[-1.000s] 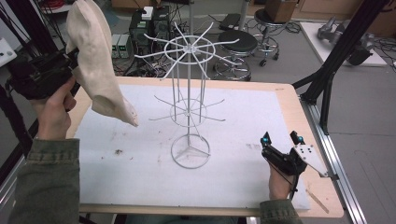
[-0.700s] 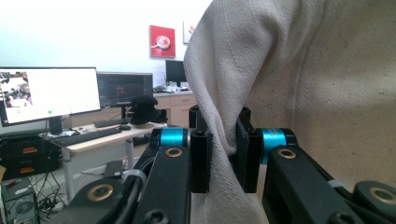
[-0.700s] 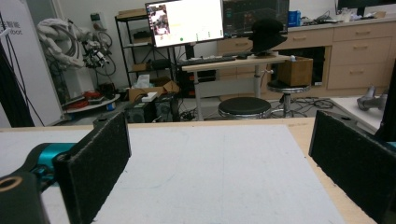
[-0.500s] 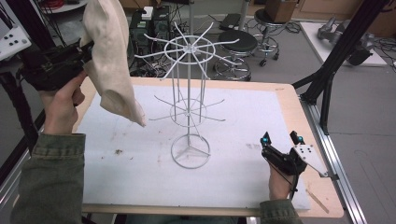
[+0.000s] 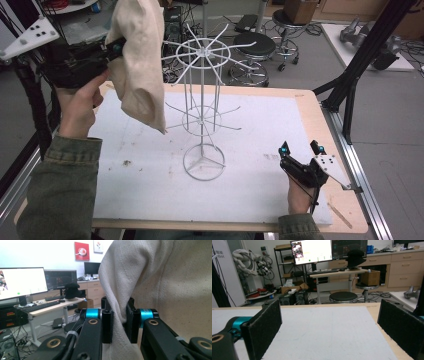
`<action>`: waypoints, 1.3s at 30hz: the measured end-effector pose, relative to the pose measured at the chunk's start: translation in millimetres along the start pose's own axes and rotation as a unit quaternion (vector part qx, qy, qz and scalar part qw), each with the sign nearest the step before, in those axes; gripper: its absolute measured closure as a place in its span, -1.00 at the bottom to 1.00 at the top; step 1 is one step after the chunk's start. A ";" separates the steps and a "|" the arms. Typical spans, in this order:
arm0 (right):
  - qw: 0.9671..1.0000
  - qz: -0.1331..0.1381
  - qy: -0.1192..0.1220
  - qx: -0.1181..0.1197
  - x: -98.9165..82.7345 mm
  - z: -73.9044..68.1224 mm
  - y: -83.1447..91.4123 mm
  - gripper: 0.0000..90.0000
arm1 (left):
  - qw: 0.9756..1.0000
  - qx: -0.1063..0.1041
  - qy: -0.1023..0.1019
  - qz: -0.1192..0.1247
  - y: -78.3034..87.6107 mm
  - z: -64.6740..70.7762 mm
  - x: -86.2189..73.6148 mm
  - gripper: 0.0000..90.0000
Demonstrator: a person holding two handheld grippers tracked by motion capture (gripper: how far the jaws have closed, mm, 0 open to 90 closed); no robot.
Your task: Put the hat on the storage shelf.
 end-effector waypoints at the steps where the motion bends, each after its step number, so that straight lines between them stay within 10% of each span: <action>1: 1.000 0.000 0.000 0.000 -0.1 0.0 0.0 -0.90 | 1.000 0.002 -0.001 -0.003 -2.4 0.9 -0.6 0.76; 20: 1.000 -0.001 0.001 0.003 -0.5 -1.3 -0.4 -0.90 | 0.997 0.010 -0.051 -0.057 -18.7 13.3 -12.7 0.76; 34: 1.000 -0.003 0.003 0.002 -0.8 -1.6 -1.0 -0.90 | 0.986 -0.037 -0.071 -0.145 -5.8 -1.5 -35.8 0.73; 39: 1.000 -0.003 0.002 0.003 -0.9 -2.1 -1.0 -0.90 | 0.986 -0.040 -0.069 -0.145 -6.3 -1.8 -36.9 0.65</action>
Point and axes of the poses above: each handheld gripper's, and its own axes: y roughly backward along the jaws, x roughly out of its top, z roughly to its right, the point moved 6 cm from there along -y, roughly forward along the jaws, and after that the axes turned 8 degrees about -z, right-handed, at the moved point
